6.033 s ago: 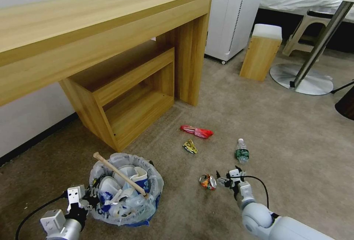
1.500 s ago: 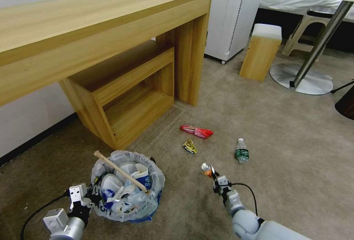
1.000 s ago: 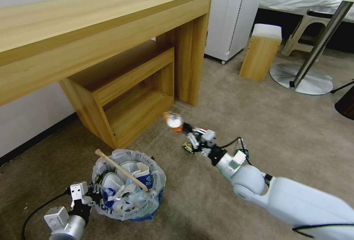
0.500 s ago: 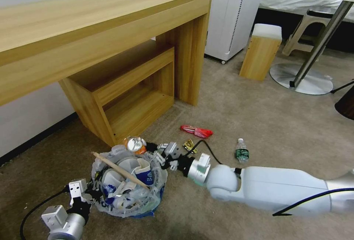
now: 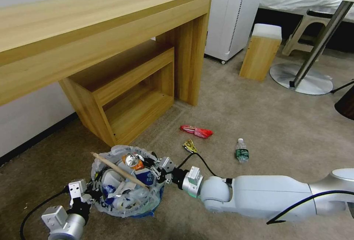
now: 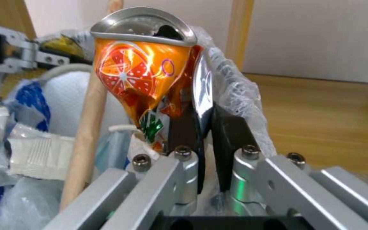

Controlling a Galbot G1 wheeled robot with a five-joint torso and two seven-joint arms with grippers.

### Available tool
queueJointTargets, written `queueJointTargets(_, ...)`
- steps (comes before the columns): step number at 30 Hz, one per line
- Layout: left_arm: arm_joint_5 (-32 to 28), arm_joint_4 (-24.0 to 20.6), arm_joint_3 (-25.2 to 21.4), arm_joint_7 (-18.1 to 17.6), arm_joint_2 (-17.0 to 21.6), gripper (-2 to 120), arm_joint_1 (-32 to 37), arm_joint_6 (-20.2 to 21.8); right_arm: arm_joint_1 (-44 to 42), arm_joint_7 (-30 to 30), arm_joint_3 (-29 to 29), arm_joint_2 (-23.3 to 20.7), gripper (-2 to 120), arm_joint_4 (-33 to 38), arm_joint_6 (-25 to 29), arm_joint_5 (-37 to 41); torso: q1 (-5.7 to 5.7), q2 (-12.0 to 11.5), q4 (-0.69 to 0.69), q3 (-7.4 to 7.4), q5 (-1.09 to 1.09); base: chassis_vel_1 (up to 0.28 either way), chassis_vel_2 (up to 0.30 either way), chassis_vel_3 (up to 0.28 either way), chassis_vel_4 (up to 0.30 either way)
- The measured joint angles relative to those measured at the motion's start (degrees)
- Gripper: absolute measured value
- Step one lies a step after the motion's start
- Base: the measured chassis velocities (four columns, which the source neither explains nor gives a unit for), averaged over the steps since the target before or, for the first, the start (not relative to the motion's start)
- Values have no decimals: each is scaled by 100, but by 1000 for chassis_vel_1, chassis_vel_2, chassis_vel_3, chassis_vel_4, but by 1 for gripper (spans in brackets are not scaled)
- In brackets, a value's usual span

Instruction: Pick up the trash bin and place the garbage on the floor into it.

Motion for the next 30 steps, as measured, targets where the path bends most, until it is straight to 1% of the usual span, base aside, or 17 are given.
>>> queueJointTargets(8, 7, 62, 28, 8, 1, 3, -55, -4, -68, 140, 24, 88, 5, -80, -99, -7, 0, 0, 0, 0, 0, 0, 0, 0, 0)
queueJointTargets(10, 6, 94, 31, 16, 10, 3, -66, -5, -70, 139, 37, 117, 12, -79, -102, 4, 0, 0, 0, 0, 0, 0, 0, 0, 0)
queueJointTargets(11, 5, 109, 32, 19, 13, 3, -73, -7, -68, 138, 37, 126, 18, -67, -105, 16, 0, 0, 0, 0, 0, 0, 0, 0, 0)
queueJointTargets(12, 5, 119, 34, 20, 14, 3, -80, -8, -62, 135, 37, 133, 21, -62, -106, 18, 0, 0, 0, 0, 0, 0, 0, 0, 0)
queueJointTargets(13, 5, 119, 34, 20, 14, 3, -80, -8, -62, 135, 37, 133, 21, -62, -106, 18, 0, 0, 0, 0, 0, 0, 0, 0, 0)
queueJointTargets(15, 5, 140, 39, 20, 17, 3, -90, -10, -51, 132, 37, 141, 31, -46, -106, 27, 0, 0, 0, 0, 0, 0, 0, 0, 0)
queueJointTargets(16, 5, 145, 40, 21, 18, 3, -93, -11, -47, 131, 39, 145, 34, -41, -106, 27, 0, 0, 0, 0, 0, 0, 0, 0, 0)
queueJointTargets(17, 5, 145, 40, 21, 18, 3, -93, -11, -47, 131, 39, 145, 34, -41, -106, 27, 0, 0, 0, 0, 0, 0, 0, 0, 0)
queueJointTargets(20, 2, 168, 40, 22, 32, 3, -104, -11, -45, 125, 116, 138, 51, -2, -100, 21, 0, 0, 0, 0, 0, 0, 0, 0, 0)
queueJointTargets(21, 2, 175, 40, 23, 36, 3, -104, -11, -67, 125, 178, 129, 54, 23, -98, 19, 0, 0, 0, 0, 0, 0, 0, 0, 0)
queueJointTargets(22, 2, 175, 40, 23, 36, 3, -104, -11, -67, 125, 178, 129, 54, 23, -98, 19, 0, 0, 0, 0, 0, 0, 0, 0, 0)
queueJointTargets(23, 2, 182, 41, 23, 41, 3, -105, -11, -103, 130, 256, 121, 59, 51, -96, 15, 0, 0, 0, 0, 0, 0, 0, 0, 0)
queueJointTargets(24, 2, 190, 41, 24, 44, 3, -107, -11, -152, 146, 344, 117, 61, 77, -96, 12, 0, 0, 0, 0, 0, 0, 0, 0, 0)
queueJointTargets(25, 2, 201, 41, 24, 50, 3, -110, -11, -213, 194, 462, 111, 68, 118, -97, 15, 0, 0, 0, 0, 1, 0, 0, 0, 0)
queueJointTargets(26, 2, 201, 41, 24, 50, 3, -110, -11, -213, 194, 462, 111, 68, 118, -97, 15, 0, 0, 0, 0, 1, 0, 0, 0, 0)
queueJointTargets(29, 2, 229, 34, 26, 78, 3, -110, -11, -433, 325, 924, 63, 81, 272, -152, 63, 0, 0, 0, 0, 1, 0, 0, 0, 0)
queueJointTargets(30, 2, 229, 34, 26, 78, 3, -110, -11, -433, 325, 924, 63, 81, 272, -152, 63, 0, 0, 0, 0, 1, 0, 0, 0, 0)
